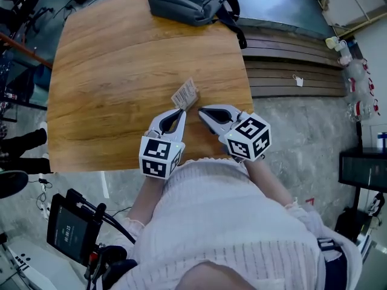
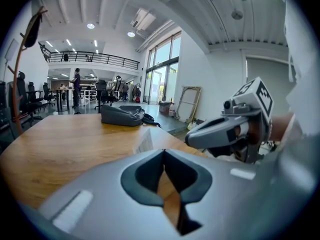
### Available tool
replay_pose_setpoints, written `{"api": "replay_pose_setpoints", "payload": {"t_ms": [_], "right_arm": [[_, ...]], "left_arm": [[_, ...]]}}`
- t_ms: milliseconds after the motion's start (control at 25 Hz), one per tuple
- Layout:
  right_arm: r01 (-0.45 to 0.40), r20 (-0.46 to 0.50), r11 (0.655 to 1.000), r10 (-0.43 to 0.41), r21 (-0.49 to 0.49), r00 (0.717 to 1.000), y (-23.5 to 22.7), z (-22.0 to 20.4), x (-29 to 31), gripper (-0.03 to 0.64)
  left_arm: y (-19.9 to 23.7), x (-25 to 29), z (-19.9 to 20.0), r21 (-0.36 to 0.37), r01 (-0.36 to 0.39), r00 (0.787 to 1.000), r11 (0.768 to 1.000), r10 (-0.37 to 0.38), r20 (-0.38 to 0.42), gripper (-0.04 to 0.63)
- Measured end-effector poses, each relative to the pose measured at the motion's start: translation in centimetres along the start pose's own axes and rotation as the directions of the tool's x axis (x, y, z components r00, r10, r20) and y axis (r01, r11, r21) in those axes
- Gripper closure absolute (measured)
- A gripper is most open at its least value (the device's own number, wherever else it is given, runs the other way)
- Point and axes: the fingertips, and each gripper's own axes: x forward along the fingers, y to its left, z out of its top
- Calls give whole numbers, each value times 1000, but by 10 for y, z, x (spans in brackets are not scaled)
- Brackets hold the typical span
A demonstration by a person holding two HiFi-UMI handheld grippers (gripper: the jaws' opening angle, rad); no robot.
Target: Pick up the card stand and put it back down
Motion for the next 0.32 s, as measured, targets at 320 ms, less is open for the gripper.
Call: {"api": "replay_pose_setpoints", "payload": {"t_ms": [320], "right_arm": [[16,-13,1000,-16,-4,1000,3,1,-3,620]], "left_arm": [[-2,-6,1,7,-5,1000,1000,5,-5,588]]}}
